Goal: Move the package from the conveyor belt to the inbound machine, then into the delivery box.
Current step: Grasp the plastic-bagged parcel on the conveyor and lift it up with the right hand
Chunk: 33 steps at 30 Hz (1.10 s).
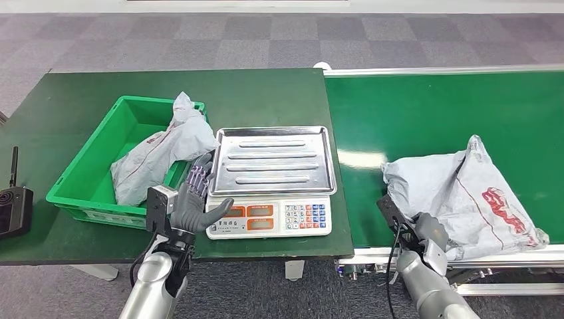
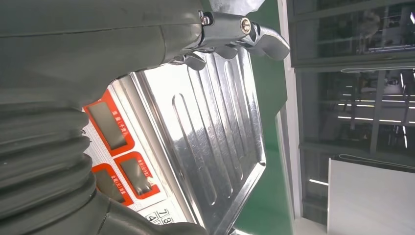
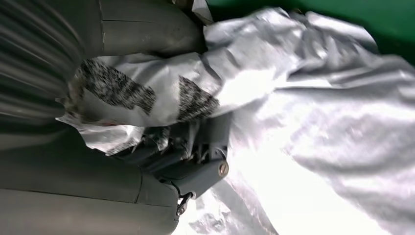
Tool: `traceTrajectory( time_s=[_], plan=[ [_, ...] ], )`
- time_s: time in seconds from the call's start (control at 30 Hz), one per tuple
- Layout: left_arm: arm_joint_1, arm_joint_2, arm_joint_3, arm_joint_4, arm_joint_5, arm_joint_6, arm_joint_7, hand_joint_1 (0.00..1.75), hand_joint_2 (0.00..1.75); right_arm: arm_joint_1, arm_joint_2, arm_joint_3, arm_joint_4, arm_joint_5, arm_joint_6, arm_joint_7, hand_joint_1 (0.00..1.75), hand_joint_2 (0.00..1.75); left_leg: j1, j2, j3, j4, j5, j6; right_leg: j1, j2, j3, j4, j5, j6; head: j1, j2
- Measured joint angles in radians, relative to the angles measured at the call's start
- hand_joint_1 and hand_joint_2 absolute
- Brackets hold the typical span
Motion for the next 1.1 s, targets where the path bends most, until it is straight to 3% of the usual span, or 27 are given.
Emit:
traceTrajectory(
  time_s=[0.27,0.43,0.73,1.1],
  plan=[
    [0.001,0.0,0.0,-0.002,-0.007,0.004,-0.004,0.0,1.75,-0.001,0.028,-0.008,-0.031,-0.058,-0.146,-0.214,1.75,1.75,0.0,0.0,-0.003,0.0,0.0,0.0,0.0,0.001,-0.003,0.0,0.0,0.0,0.0,0.0],
    [0.001,0.0,0.0,-0.001,-0.012,0.005,-0.017,0.0,1.75,-0.005,0.056,0.013,-0.146,-0.105,-0.163,-0.305,1.75,1.75,0.0,0.0,-0.004,0.0,0.0,0.0,0.0,0.0,-0.004,0.0,0.0,0.0,0.0,0.0],
    [-0.006,0.0,0.0,0.012,-0.017,0.008,-0.038,0.0,1.75,-0.006,0.061,0.189,-0.409,-0.142,-0.124,-0.289,1.75,1.75,0.0,0.001,-0.004,0.0,0.0,0.0,-0.001,0.002,-0.005,0.0,0.0,0.0,0.0,0.0],
    [-0.032,0.004,0.0,0.023,-0.048,0.039,-0.062,0.0,1.75,-0.03,0.098,0.392,-0.465,-0.134,-0.071,-0.292,1.75,1.75,0.0,0.001,-0.006,0.0,0.0,-0.001,0.001,0.002,-0.006,0.001,0.0,-0.001,0.0,0.0]
  ],
)
